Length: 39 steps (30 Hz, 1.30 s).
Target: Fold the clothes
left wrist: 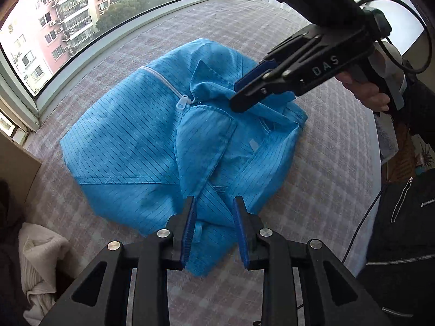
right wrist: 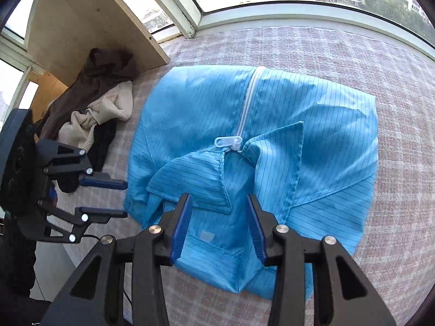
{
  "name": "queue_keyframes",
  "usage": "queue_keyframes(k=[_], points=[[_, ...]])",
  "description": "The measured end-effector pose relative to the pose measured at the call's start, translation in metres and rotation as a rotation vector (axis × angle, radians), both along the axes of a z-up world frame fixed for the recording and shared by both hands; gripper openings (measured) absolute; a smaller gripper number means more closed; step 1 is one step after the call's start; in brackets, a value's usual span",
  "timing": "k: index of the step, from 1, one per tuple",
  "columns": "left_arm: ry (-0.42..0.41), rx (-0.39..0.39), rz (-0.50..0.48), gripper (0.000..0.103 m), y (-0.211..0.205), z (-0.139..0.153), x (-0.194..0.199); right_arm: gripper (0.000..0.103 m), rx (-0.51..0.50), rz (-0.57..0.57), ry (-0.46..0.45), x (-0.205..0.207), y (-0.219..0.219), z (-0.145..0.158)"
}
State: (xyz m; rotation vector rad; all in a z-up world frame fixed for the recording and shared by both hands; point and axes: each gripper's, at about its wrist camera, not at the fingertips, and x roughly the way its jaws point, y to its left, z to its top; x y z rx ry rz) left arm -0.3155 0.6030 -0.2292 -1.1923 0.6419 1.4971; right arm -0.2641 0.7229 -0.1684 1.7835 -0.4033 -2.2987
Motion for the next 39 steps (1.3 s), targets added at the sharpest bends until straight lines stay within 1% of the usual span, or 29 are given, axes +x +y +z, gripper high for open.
queue_keyframes(k=[2, 7, 9, 10, 11, 15, 17, 18, 19, 20, 21, 23, 24, 26, 32, 33, 34, 35, 37, 38, 39], points=[[-0.038, 0.033, 0.034, 0.026, -0.003, -0.005, 0.003, 0.040, 0.022, -0.012, -0.051, -0.010, 0.000, -0.015], [-0.072, 0.058, 0.080, 0.026, 0.001, -0.021, 0.003, 0.040, -0.022, -0.020, -0.114, -0.017, -0.004, -0.035], [-0.067, 0.060, 0.072, 0.026, 0.006, -0.024, 0.004, 0.040, -0.117, -0.030, -0.129, -0.020, -0.010, -0.046], [-0.062, 0.052, 0.066, 0.026, 0.009, -0.026, 0.004, 0.040, -0.158, -0.037, -0.136, -0.019, -0.007, -0.045], [-0.056, 0.041, 0.060, 0.026, 0.012, -0.029, 0.004, 0.038, -0.175, -0.044, -0.135, -0.018, -0.006, -0.043], [-0.061, 0.030, 0.055, 0.026, 0.015, -0.033, -0.001, 0.037, -0.138, -0.001, -0.098, -0.022, -0.016, -0.032], [-0.056, 0.033, 0.065, 0.026, 0.015, -0.034, -0.005, 0.037, -0.111, 0.001, -0.118, -0.024, -0.020, -0.033], [-0.055, 0.037, 0.071, 0.026, 0.015, -0.033, -0.007, 0.035, -0.099, 0.002, -0.128, -0.026, -0.021, -0.033], [-0.056, 0.046, 0.076, 0.026, 0.014, -0.032, -0.009, 0.027, -0.110, 0.000, -0.126, -0.026, -0.022, -0.035], [-0.052, 0.053, 0.079, 0.026, 0.014, -0.030, -0.011, 0.006, -0.123, -0.003, -0.124, -0.027, -0.023, -0.037], [-0.036, 0.053, 0.078, 0.026, 0.015, -0.029, -0.012, 0.004, -0.178, -0.030, -0.127, -0.027, -0.018, -0.038], [-0.005, 0.039, 0.070, 0.026, 0.016, -0.028, -0.012, 0.004, -0.312, -0.084, -0.097, -0.029, -0.008, -0.032], [-0.001, 0.036, 0.070, 0.026, 0.017, -0.029, -0.014, 0.004, -0.320, -0.097, -0.076, -0.034, -0.006, -0.026], [-0.018, 0.043, 0.085, 0.026, 0.016, -0.030, -0.020, 0.004, -0.334, -0.122, -0.035, -0.043, -0.002, -0.015], [-0.013, 0.050, 0.106, 0.026, 0.015, -0.030, -0.036, 0.004, -0.283, -0.149, -0.082, -0.085, -0.007, -0.020], [-0.013, 0.051, 0.109, 0.026, 0.015, -0.030, -0.039, 0.006, -0.274, -0.153, -0.090, -0.092, -0.007, -0.021], [-0.012, 0.052, 0.113, 0.026, 0.015, -0.029, -0.042, 0.009, -0.237, -0.130, -0.102, -0.097, -0.011, -0.022], [-0.011, 0.053, 0.116, 0.026, 0.014, -0.029, -0.044, 0.014, -0.202, -0.107, -0.112, -0.102, -0.015, -0.023], [-0.009, 0.055, 0.124, 0.026, 0.014, -0.029, -0.050, 0.020, -0.183, -0.039, -0.101, -0.102, -0.020, -0.018], [-0.009, 0.056, 0.127, 0.026, 0.014, -0.029, -0.053, 0.025, -0.175, 0.008, -0.089, -0.100, -0.022, -0.013], [-0.008, 0.057, 0.131, 0.026, 0.014, -0.029, -0.055, 0.032, -0.146, 0.055, -0.062, -0.096, -0.023, -0.006]])
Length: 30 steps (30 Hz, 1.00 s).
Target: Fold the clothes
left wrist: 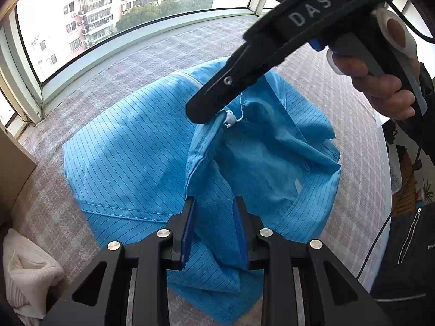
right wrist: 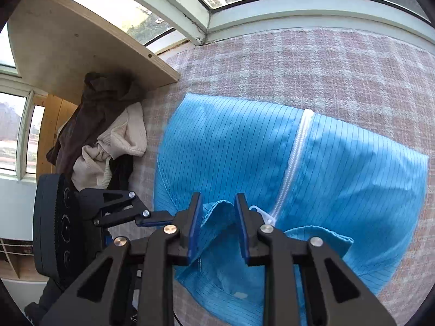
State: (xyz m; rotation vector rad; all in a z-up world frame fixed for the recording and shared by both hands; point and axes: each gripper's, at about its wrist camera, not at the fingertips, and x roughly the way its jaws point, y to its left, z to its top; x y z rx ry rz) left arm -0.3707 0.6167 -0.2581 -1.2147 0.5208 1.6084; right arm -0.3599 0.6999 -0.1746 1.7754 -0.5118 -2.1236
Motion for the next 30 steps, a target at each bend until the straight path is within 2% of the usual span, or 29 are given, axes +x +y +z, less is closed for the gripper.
queue_keyframes(k=[1, 3, 4, 9, 13, 16, 18, 19, 20, 23, 25, 28, 30], points=[[0.001, 0.001, 0.004, 0.026, 0.000, 0.000, -0.003, 0.036, 0.053, 0.054, 0.044, 0.005, -0.001, 0.008], [0.002, 0.003, 0.011, 0.026, -0.001, 0.000, -0.008, 0.051, 0.158, 0.164, 0.133, 0.016, -0.002, 0.024], [0.004, 0.003, 0.014, 0.026, 0.000, 0.000, -0.010, 0.052, 0.175, 0.221, 0.149, 0.017, -0.004, 0.025], [0.005, -0.001, 0.025, 0.026, 0.002, 0.002, -0.012, 0.052, 0.302, 0.436, 0.226, 0.016, -0.023, 0.020], [0.008, -0.009, 0.022, 0.026, 0.002, 0.006, -0.012, 0.052, 0.345, 0.561, 0.205, 0.009, -0.047, 0.000], [0.013, -0.017, 0.024, 0.026, 0.001, 0.005, -0.014, 0.052, 0.377, 0.608, 0.206, 0.006, -0.062, -0.012], [0.019, -0.024, 0.025, 0.026, 0.000, 0.005, -0.015, 0.044, 0.421, 0.635, 0.199, 0.004, -0.068, -0.021], [0.024, -0.028, 0.025, 0.027, 0.000, 0.005, -0.015, 0.018, 0.405, 0.633, 0.183, 0.003, -0.066, -0.022], [0.035, -0.032, 0.023, 0.028, -0.001, 0.006, -0.016, 0.005, 0.389, 0.631, 0.168, 0.002, -0.065, -0.023], [0.028, -0.026, 0.017, 0.031, 0.000, 0.008, -0.023, 0.005, 0.311, 0.616, 0.127, -0.002, -0.057, -0.022], [0.012, -0.020, 0.003, 0.031, 0.003, 0.008, -0.028, 0.005, 0.182, 0.592, 0.099, -0.006, -0.046, -0.012], [-0.030, -0.006, -0.048, 0.031, 0.013, 0.006, -0.032, 0.005, -0.007, 0.564, 0.003, -0.017, -0.028, -0.005], [-0.056, 0.007, -0.076, 0.031, 0.019, 0.006, -0.034, 0.005, -0.037, 0.563, -0.042, -0.023, -0.018, -0.007]])
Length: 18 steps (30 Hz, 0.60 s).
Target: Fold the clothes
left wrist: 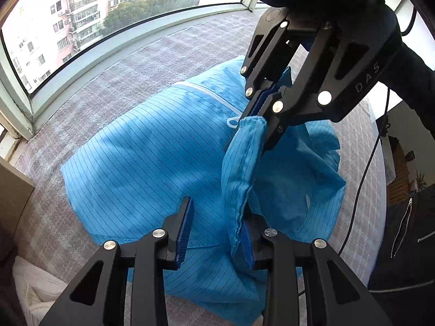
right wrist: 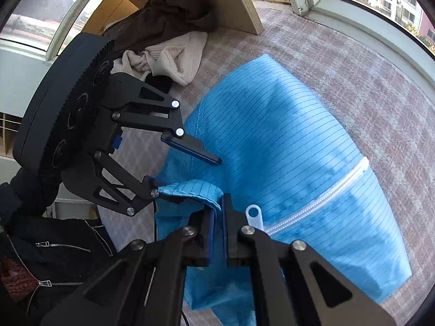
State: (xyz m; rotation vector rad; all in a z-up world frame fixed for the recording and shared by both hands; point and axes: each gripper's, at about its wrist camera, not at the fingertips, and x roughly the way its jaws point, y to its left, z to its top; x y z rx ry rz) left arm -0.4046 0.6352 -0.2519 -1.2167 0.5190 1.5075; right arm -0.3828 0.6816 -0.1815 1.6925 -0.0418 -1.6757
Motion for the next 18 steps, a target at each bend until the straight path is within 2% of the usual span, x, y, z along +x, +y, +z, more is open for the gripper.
queue_keyframes(k=[2, 5, 7, 8, 15, 18], points=[[-0.057, 0.026, -0.022, 0.031, 0.003, 0.000, -0.003, 0.006, 0.038, -0.019, 0.005, -0.003, 0.005, -0.003], [-0.172, 0.052, -0.013, 0.022, 0.006, -0.009, -0.020, 0.008, 0.059, -0.011, -0.025, -0.003, 0.006, -0.010], [-0.225, 0.054, -0.003, 0.001, 0.006, -0.016, -0.029, 0.008, 0.052, 0.020, -0.043, -0.002, 0.003, -0.013], [-0.239, 0.060, -0.006, 0.001, 0.004, -0.016, -0.030, 0.009, 0.048, 0.022, -0.041, -0.001, 0.002, -0.013], [-0.184, 0.055, -0.103, 0.001, 0.005, -0.003, -0.011, 0.015, -0.014, 0.003, -0.064, -0.012, 0.010, -0.014], [-0.159, 0.057, -0.112, 0.001, 0.002, 0.000, -0.009, 0.016, -0.115, -0.013, -0.095, -0.018, 0.011, -0.015]])
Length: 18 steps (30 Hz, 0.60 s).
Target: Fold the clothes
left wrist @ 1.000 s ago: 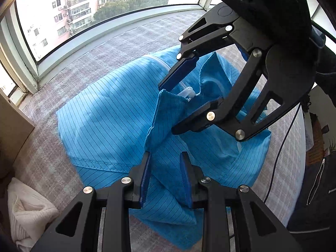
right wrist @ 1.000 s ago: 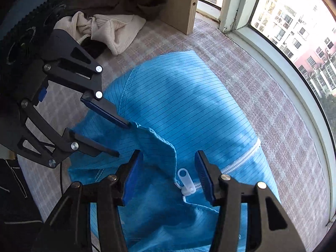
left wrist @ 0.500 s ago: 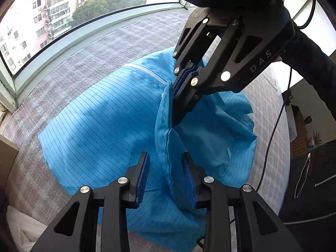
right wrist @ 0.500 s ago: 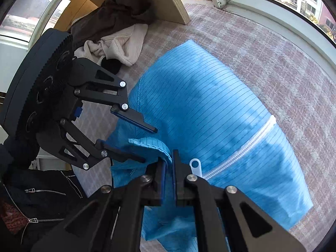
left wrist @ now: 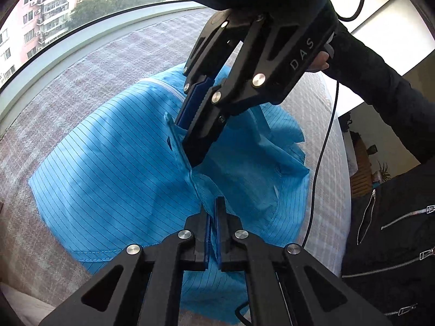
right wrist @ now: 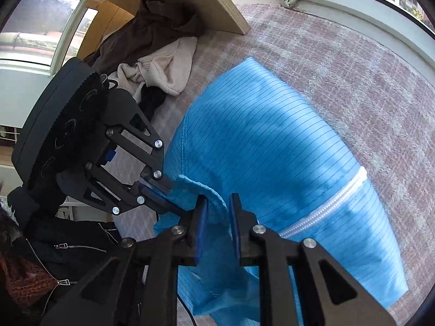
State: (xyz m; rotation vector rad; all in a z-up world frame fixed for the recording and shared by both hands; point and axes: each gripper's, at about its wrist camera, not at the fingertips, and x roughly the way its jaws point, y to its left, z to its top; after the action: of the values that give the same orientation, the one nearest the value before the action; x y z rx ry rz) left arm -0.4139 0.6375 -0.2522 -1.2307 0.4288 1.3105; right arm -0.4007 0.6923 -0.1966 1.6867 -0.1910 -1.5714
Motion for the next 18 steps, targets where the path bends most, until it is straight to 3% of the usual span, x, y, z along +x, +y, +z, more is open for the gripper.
queue_keyframes(k=[3, 6, 7, 10, 12, 15, 18], points=[[0.060, -0.057, 0.057, 0.005, -0.003, -0.005, -0.010, 0.016, 0.001, 0.030, -0.030, 0.002, -0.010, -0.009], [0.119, -0.115, 0.113, 0.012, -0.006, -0.010, -0.021, 0.016, 0.108, -0.026, -0.077, -0.005, -0.006, -0.028], [0.134, -0.120, 0.127, 0.014, -0.007, -0.009, -0.023, 0.016, 0.096, -0.059, -0.091, -0.007, 0.000, -0.030], [0.103, -0.047, 0.102, 0.018, -0.010, 0.006, -0.018, 0.017, 0.060, -0.110, -0.054, -0.010, 0.007, -0.022], [0.119, -0.056, 0.086, 0.018, -0.005, 0.009, -0.014, 0.035, 0.039, -0.102, 0.004, -0.011, 0.003, -0.013], [0.187, -0.107, 0.099, 0.018, -0.004, 0.009, -0.011, 0.038, 0.009, -0.067, 0.020, -0.014, -0.010, -0.011], [0.247, -0.101, 0.143, 0.018, -0.013, 0.022, 0.001, 0.037, 0.032, -0.046, -0.018, -0.016, -0.014, -0.020]])
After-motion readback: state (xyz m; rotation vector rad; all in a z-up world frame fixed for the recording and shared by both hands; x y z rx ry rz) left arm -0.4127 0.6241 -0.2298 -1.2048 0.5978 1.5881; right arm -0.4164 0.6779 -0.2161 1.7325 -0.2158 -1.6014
